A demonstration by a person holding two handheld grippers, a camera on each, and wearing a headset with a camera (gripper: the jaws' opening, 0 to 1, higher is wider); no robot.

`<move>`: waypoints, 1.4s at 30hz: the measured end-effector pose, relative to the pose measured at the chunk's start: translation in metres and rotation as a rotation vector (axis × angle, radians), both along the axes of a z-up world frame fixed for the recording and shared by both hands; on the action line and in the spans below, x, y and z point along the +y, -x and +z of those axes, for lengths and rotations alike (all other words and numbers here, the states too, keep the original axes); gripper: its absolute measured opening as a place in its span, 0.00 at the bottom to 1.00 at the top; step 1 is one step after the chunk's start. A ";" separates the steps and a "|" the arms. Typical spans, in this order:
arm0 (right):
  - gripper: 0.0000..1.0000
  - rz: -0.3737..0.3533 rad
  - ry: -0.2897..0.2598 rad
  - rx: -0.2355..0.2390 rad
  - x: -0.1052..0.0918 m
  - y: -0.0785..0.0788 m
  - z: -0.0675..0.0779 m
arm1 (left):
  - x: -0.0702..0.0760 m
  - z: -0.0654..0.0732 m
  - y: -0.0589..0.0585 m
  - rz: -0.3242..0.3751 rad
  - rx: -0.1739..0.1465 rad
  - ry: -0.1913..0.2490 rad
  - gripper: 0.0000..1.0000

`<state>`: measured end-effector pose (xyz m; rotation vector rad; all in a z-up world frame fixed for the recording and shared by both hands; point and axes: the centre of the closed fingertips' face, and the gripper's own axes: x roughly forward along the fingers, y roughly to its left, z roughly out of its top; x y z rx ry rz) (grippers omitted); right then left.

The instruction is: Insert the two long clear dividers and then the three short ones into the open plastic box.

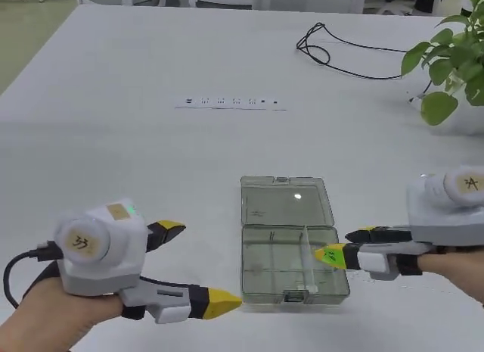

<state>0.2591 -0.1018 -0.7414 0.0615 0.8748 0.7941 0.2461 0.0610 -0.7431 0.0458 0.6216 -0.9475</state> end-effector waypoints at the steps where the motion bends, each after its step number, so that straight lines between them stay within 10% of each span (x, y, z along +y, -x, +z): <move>1: 0.55 0.008 -0.001 -0.007 -0.001 0.002 0.001 | 0.001 -0.001 0.000 0.004 0.001 -0.003 0.92; 23: 0.84 0.278 -0.015 -0.279 -0.034 0.026 0.013 | 0.030 -0.054 -0.007 0.095 0.133 -0.225 0.76; 42: 0.90 0.310 0.032 -0.341 -0.068 0.036 -0.008 | 0.044 -0.093 -0.006 0.124 0.241 -0.444 0.55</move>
